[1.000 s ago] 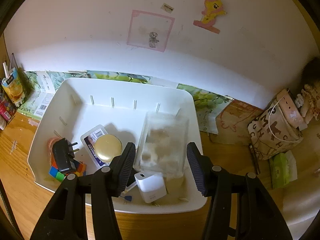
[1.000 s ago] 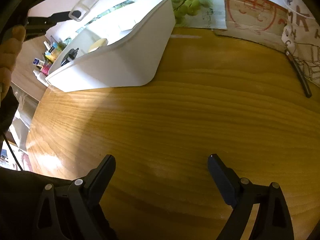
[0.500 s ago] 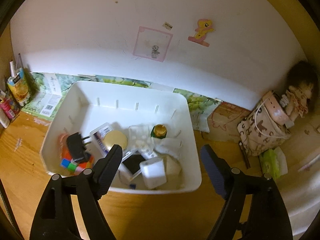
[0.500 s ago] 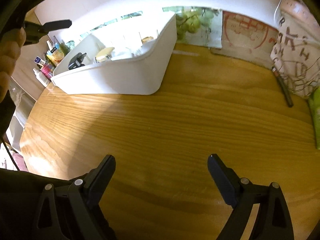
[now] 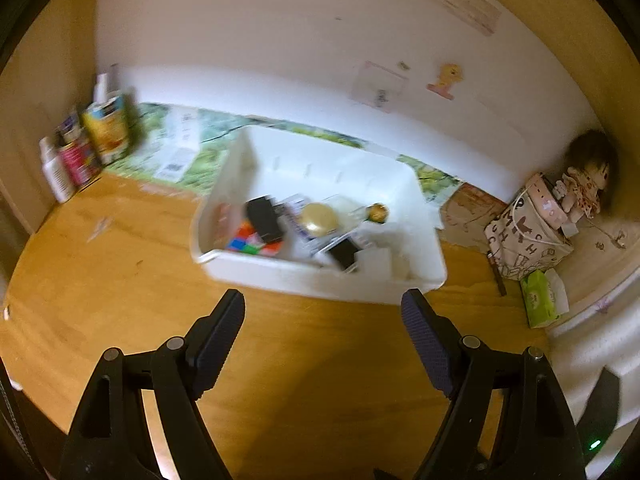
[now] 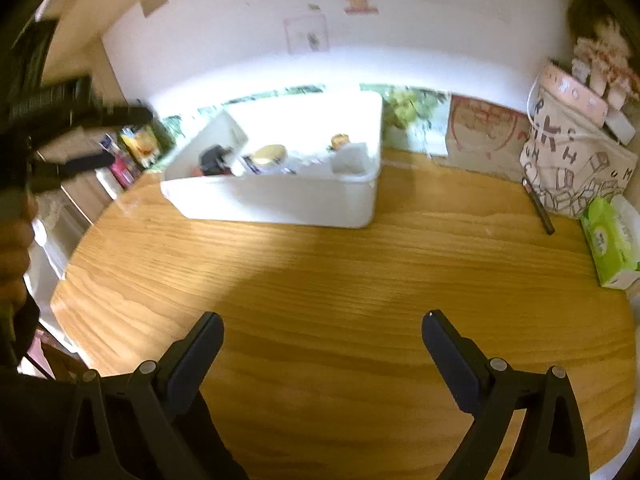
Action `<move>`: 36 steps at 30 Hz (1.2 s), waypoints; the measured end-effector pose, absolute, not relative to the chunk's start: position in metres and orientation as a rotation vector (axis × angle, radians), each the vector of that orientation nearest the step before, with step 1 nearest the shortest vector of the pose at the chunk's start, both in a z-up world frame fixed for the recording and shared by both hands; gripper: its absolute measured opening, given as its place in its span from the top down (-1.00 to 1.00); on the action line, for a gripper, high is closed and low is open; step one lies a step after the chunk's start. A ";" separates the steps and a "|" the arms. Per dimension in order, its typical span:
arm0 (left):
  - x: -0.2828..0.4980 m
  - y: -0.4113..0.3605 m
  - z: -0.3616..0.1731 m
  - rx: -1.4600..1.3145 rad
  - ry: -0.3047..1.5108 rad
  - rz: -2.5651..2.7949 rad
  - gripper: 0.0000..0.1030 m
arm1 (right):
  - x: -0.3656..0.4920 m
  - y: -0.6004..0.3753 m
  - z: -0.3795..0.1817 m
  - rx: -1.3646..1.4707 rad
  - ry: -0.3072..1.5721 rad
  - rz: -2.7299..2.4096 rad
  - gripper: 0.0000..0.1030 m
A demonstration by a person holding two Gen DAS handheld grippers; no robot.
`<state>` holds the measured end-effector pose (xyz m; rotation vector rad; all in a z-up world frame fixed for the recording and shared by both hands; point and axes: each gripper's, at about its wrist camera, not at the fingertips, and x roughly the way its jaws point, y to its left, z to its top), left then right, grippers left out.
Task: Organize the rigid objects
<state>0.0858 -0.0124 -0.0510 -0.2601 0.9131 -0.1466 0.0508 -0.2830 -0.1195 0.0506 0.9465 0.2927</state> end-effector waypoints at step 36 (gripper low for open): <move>-0.023 0.046 0.003 -0.079 0.734 -0.034 -0.99 | -0.029 -0.203 -0.002 0.112 0.822 0.152 -0.99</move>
